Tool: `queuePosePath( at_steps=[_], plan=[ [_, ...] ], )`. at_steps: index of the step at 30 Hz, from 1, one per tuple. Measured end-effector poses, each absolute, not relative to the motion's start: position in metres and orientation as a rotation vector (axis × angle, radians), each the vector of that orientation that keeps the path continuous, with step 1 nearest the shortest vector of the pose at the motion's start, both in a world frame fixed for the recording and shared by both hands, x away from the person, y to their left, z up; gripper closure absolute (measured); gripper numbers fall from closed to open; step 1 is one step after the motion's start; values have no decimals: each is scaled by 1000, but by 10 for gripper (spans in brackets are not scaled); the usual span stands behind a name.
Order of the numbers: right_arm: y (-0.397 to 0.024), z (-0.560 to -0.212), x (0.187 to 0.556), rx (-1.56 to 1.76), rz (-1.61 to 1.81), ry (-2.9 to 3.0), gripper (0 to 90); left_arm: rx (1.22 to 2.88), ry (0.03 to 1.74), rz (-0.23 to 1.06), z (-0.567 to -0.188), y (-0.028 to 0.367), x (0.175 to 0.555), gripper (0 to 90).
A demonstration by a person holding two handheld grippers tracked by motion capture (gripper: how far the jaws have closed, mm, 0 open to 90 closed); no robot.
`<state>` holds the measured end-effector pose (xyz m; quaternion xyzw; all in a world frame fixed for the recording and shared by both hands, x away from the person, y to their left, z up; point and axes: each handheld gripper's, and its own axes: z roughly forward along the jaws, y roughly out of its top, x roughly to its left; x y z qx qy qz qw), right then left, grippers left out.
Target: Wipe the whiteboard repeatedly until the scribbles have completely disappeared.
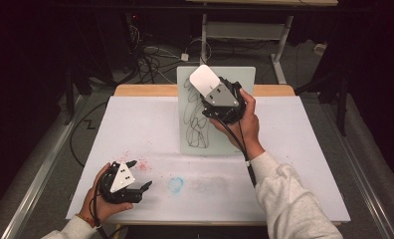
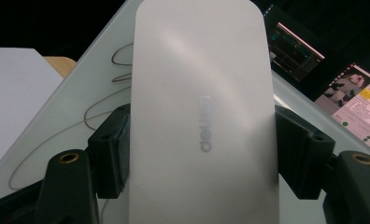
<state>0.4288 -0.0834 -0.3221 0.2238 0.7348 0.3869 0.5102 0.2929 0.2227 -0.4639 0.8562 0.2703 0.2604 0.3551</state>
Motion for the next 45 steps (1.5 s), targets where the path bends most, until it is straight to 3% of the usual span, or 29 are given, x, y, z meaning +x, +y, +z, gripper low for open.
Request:
queuePosePath(
  at_steps=[18,27,37,45],
  plan=[
    [-69,-327,438,471,901,1778,311,2205,691,666,-463,224,292,186],
    [-62,-350,430,412,846,1803,311,2203,692,669,-463,224,292,186],
    [-95,-324,438,578,876,1702,311,2205,702,682,-464,226,293,186],
    [-70,-351,429,493,826,1772,311,2201,697,708,-463,226,293,186]
  ],
)
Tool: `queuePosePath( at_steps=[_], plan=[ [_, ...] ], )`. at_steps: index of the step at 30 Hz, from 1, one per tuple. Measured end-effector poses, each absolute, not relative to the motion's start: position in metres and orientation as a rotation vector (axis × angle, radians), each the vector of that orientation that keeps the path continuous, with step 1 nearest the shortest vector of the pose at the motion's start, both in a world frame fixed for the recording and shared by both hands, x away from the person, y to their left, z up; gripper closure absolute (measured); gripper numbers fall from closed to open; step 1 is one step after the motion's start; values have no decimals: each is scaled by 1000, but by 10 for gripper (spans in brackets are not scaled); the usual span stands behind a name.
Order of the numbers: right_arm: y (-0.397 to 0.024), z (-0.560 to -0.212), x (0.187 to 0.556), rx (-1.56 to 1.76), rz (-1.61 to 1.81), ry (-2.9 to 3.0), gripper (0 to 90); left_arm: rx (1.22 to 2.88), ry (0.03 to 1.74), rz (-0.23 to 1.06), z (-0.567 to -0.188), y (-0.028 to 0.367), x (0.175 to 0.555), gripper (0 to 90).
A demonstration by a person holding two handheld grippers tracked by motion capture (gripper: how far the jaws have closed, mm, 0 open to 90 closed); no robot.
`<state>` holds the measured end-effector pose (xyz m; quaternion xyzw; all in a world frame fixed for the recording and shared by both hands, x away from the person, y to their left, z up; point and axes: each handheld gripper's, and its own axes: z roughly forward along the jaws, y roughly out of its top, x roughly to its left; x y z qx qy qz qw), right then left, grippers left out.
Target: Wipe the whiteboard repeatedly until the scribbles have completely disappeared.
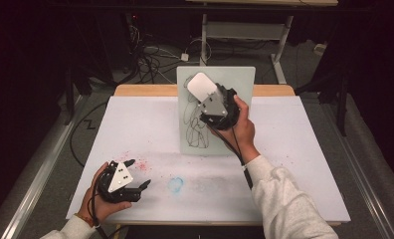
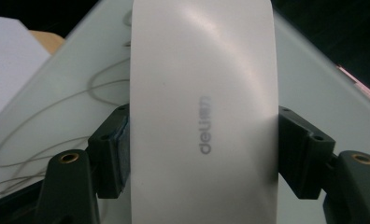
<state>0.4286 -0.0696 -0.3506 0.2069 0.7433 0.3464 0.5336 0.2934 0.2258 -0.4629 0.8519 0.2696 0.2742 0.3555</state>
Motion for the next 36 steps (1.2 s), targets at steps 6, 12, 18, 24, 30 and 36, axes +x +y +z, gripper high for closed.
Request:
queuePosePath(
  at_steps=[6,12,18,24,30,36],
  plan=[
    [-62,-344,431,444,810,1801,311,2191,695,703,-462,226,294,186],
    [-57,-335,435,483,837,1752,311,2188,693,698,-462,227,293,186],
    [-48,-350,429,493,828,1761,311,2186,693,700,-462,228,292,186],
    [-50,-352,429,528,862,1733,311,2189,696,702,-462,227,293,186],
    [-50,-355,428,536,865,1731,311,2180,703,691,-462,229,294,186],
    [-40,-381,417,495,825,1788,312,2166,688,699,-459,229,292,185]
  ],
)
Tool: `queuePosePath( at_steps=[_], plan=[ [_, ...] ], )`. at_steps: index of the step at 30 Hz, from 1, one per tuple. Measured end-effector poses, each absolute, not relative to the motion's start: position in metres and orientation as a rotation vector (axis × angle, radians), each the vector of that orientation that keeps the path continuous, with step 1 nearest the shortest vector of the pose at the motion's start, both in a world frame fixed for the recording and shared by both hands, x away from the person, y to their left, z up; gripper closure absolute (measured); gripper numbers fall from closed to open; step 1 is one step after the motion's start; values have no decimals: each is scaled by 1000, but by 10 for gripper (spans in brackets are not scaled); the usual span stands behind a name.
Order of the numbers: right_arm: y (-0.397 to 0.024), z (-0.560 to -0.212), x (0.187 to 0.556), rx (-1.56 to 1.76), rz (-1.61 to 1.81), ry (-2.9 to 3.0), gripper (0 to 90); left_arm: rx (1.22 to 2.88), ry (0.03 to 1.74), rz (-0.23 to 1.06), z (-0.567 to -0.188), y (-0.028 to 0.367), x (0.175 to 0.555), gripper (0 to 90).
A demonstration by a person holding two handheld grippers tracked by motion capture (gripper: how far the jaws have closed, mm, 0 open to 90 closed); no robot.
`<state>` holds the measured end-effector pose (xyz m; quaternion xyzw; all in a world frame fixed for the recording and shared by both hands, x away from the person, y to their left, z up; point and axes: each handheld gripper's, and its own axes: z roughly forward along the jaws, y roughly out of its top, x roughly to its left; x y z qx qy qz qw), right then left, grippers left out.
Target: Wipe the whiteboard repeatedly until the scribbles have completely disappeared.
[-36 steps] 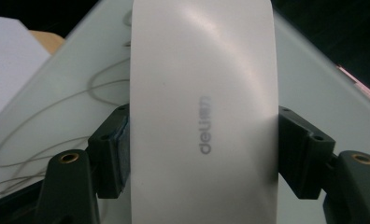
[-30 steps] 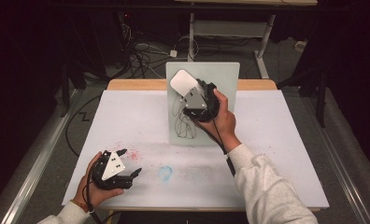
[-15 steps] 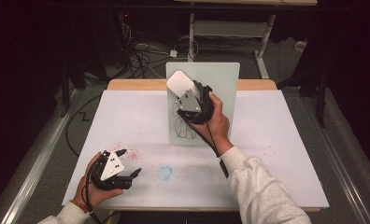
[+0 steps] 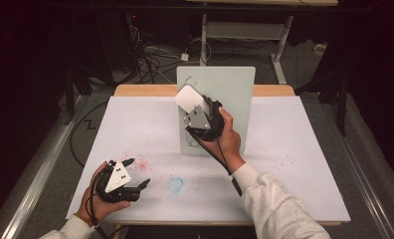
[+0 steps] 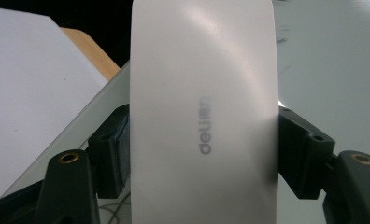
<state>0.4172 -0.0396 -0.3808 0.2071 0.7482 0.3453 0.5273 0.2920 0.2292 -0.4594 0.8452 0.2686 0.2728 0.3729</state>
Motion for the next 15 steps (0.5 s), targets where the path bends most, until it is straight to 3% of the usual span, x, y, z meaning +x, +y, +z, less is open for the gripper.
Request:
queuePosePath(
  at_steps=[15],
  plan=[
    [-47,-328,438,554,853,1686,311,2165,677,698,-460,230,292,185]
  ],
)
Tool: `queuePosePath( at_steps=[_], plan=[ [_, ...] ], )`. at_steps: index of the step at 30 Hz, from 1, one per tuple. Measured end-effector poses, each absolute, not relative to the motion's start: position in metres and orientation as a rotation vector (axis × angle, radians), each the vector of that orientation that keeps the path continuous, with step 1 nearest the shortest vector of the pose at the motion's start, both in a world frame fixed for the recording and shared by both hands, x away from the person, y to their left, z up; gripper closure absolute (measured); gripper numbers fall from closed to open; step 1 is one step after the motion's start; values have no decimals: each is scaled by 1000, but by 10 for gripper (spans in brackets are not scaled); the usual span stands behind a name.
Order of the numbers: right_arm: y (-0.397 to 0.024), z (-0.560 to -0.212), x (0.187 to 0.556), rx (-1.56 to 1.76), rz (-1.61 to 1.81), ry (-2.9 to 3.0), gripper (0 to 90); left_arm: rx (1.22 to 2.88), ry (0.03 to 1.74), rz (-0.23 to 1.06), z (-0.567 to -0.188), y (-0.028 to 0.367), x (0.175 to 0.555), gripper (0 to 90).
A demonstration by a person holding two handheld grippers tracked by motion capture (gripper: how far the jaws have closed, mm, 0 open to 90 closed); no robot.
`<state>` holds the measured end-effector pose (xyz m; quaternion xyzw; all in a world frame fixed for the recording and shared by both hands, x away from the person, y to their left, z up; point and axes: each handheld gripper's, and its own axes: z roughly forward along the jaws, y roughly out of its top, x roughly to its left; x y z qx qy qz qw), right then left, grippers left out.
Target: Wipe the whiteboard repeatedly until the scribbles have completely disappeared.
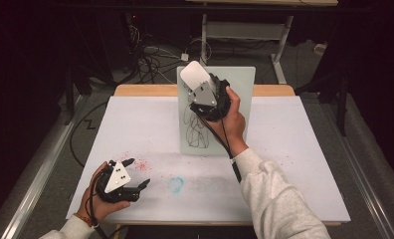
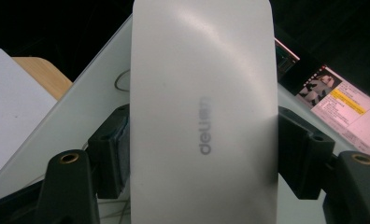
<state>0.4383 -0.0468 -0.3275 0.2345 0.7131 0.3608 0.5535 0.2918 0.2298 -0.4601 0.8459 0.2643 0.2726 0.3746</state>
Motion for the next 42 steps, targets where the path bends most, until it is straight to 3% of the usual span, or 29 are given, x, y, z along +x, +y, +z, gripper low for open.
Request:
queuePosePath(
  at_steps=[11,20,30,42],
  plan=[
    [-34,-364,424,490,792,1761,311,2177,674,696,-460,227,291,185],
    [-46,-353,427,549,822,1713,312,2181,674,694,-461,228,291,185],
    [-38,-392,412,463,750,1796,311,2189,668,693,-461,225,291,185],
    [-38,-341,432,504,791,1724,311,2187,671,683,-462,225,292,185]
  ],
)
